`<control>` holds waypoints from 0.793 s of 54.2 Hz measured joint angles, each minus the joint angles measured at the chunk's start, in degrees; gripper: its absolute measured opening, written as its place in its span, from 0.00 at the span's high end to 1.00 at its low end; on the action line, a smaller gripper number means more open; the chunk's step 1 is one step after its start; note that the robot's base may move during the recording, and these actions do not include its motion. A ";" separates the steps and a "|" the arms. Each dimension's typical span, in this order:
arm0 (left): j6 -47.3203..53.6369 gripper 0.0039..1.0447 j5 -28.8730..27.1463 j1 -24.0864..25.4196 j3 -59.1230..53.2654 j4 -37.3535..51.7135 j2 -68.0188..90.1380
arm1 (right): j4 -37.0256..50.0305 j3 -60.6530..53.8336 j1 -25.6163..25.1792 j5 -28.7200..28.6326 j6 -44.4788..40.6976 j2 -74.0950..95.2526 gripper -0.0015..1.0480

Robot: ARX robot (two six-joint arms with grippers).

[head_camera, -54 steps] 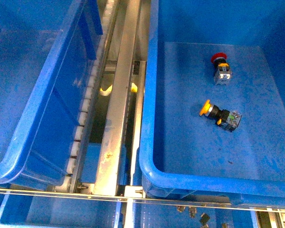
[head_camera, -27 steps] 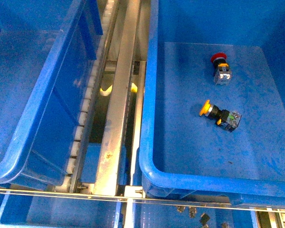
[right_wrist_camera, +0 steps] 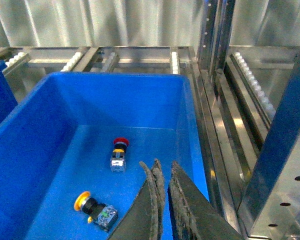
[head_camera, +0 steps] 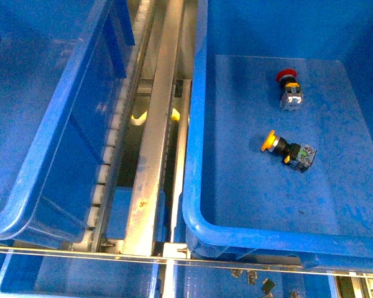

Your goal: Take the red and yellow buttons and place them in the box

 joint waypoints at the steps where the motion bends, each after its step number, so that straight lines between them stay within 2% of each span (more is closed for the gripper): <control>1: 0.00 0.07 0.00 0.00 0.00 0.00 0.00 | -0.35 0.00 0.00 0.00 0.00 -0.33 0.97; 20: 0.00 0.07 0.00 0.00 0.00 0.00 0.00 | -5.05 0.00 0.00 0.00 0.00 -5.07 0.97; 26: -0.02 0.07 -0.02 0.00 0.00 0.00 0.00 | -14.36 0.02 0.00 0.00 0.00 -12.61 0.97; 43: 0.00 0.07 0.00 0.00 0.00 0.00 0.00 | -15.10 0.02 -0.02 -0.07 0.00 -14.88 0.97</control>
